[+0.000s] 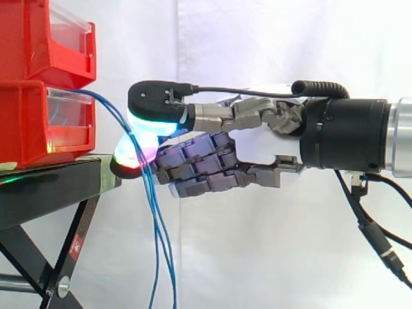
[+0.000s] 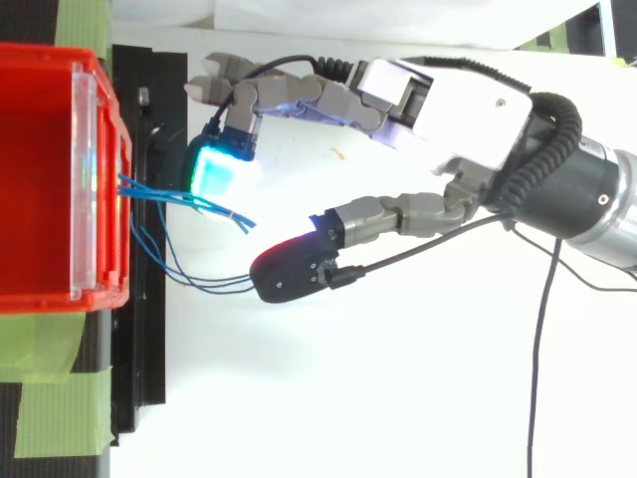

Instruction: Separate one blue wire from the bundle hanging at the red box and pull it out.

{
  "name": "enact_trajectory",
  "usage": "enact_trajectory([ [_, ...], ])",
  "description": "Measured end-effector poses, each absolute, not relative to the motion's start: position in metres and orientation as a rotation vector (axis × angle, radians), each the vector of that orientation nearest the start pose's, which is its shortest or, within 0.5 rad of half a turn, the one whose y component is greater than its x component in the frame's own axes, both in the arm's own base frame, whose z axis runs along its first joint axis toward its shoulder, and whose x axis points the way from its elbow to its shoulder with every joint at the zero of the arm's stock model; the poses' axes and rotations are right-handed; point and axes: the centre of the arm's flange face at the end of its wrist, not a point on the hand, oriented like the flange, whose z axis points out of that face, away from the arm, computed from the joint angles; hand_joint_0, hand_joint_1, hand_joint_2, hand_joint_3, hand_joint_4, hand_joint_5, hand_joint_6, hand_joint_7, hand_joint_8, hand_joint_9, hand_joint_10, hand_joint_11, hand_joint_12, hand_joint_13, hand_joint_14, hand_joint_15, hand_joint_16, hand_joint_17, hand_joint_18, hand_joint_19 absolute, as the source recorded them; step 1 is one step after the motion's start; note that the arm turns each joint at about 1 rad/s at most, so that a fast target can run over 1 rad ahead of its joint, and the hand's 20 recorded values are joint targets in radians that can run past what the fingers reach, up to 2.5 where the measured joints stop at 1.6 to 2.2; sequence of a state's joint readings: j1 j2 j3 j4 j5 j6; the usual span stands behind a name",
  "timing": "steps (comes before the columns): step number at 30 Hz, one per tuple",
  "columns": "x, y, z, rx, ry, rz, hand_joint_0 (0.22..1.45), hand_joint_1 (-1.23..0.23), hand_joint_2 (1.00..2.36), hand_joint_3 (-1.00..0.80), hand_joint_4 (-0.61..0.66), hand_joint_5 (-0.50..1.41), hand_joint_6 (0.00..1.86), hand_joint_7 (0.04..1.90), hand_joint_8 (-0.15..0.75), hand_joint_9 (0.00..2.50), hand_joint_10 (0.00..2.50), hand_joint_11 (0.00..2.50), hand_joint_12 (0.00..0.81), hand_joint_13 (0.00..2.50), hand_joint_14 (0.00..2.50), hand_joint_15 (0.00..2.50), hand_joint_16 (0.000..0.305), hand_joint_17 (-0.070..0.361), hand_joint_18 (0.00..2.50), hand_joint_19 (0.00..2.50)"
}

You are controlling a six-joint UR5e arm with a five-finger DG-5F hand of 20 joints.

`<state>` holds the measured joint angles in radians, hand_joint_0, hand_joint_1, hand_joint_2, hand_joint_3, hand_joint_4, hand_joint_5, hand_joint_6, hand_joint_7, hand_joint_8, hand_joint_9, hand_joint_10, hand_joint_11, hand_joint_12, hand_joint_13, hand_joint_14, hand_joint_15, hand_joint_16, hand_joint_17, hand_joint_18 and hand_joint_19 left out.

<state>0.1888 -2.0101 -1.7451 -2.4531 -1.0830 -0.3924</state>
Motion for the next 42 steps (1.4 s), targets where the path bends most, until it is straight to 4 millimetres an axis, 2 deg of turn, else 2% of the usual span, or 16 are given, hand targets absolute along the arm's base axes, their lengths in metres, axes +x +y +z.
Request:
enact_trajectory([
  [27, 0.625, -0.063, 0.226, 1.023, 1.117, 0.738, 0.6, -0.73, 1.0, -0.5, 0.29, -0.16, 0.5, 1.22, 0.312, 0.3, 0.0, 0.05, 0.373, 0.07, 0.0, 0.05, 0.06, 0.135, 0.07, 0.11],
  [34, 0.627, -0.062, 0.217, 1.013, 1.147, 0.751, 0.6, -0.72, 1.0, -0.5, 0.29, -0.16, 0.5, 1.22, 0.312, 0.3, 0.0, 0.05, 0.372, 0.07, 0.0, 0.04, 0.06, 0.135, 0.08, 0.12],
  [42, 0.627, -0.061, 0.216, 1.024, 1.142, 0.79, 0.6, -0.73, 1.0, -0.5, 0.29, -0.16, 0.5, 1.22, 0.312, 0.3, 0.0, 0.05, 0.372, 0.07, 0.0, 0.04, 0.06, 0.135, 0.08, 0.12],
])
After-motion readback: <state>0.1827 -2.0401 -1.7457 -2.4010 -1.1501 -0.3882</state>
